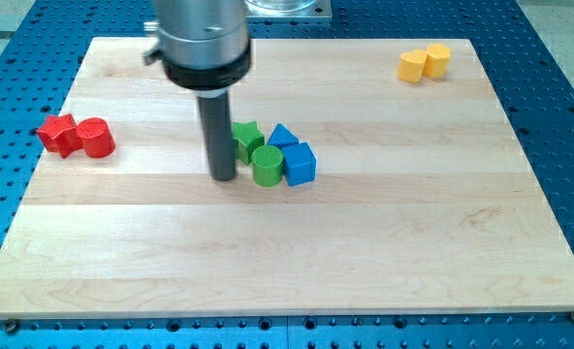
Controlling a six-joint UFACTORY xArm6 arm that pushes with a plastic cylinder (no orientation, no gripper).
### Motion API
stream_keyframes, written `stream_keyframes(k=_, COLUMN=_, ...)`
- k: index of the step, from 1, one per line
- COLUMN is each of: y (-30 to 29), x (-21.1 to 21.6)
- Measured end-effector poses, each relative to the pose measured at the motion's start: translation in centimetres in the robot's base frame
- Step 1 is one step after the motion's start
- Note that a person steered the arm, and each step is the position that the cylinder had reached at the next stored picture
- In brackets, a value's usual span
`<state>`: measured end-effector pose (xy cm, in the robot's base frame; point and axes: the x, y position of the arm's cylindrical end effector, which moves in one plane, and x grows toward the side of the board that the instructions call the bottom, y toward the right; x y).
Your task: Move the green star into the triangle
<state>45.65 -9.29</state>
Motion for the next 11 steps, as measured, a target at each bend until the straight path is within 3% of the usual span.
stream_keyframes(k=2, y=-2.6, x=-4.8)
stream_keyframes(k=7, y=5.0, x=-4.9)
stream_keyframes(k=9, y=5.0, x=-5.9)
stream_keyframes(k=10, y=6.3, x=-11.0)
stream_keyframes(k=11, y=11.9, x=-12.8)
